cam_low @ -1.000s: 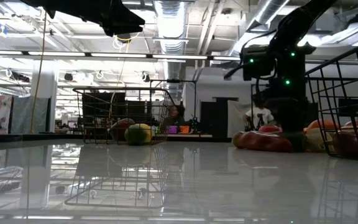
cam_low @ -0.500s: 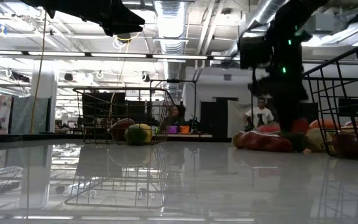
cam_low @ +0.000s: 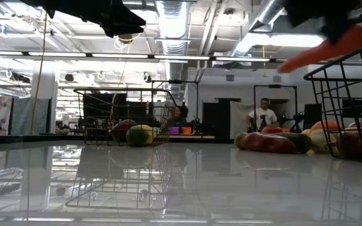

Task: Sort produce into baskets
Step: Put the carrot into the right wire basket, then put the red bell pepper into the right wire basket

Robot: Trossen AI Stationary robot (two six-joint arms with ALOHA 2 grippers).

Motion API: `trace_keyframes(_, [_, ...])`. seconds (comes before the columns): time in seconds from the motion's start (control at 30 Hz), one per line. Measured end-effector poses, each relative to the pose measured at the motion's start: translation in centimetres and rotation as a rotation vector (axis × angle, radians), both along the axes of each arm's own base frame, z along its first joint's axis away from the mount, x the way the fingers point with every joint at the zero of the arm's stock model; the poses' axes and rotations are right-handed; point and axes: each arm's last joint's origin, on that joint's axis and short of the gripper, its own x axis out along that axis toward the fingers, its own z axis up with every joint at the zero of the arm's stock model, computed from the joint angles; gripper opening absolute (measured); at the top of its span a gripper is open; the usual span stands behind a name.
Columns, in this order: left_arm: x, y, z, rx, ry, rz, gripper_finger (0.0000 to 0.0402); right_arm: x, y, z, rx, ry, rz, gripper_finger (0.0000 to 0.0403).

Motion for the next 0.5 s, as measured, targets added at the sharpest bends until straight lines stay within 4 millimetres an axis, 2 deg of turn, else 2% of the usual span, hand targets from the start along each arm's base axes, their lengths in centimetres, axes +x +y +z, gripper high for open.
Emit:
trace_keyframes(0.13, [-0.6, -0.3, 0.3, 0.003, -0.006, -0.001, 0.0279, -2.3, 3.5, 0.6, 0.011, 0.042, -0.046, 0.0202])
trace_keyframes(0.3, [-1.8, -0.9, 1.1, 0.011, -0.036, 0.0, 0.0279, -3.9, 7.0, 0.4, -0.012, 0.055, -0.086, 0.0229])
trace_keyframes(0.5, [-2.9, -1.4, 1.9, 0.007, -0.078, -0.002, 0.0279, -4.0, 8.6, -0.2, -0.061, 0.075, -0.094, 0.0264])
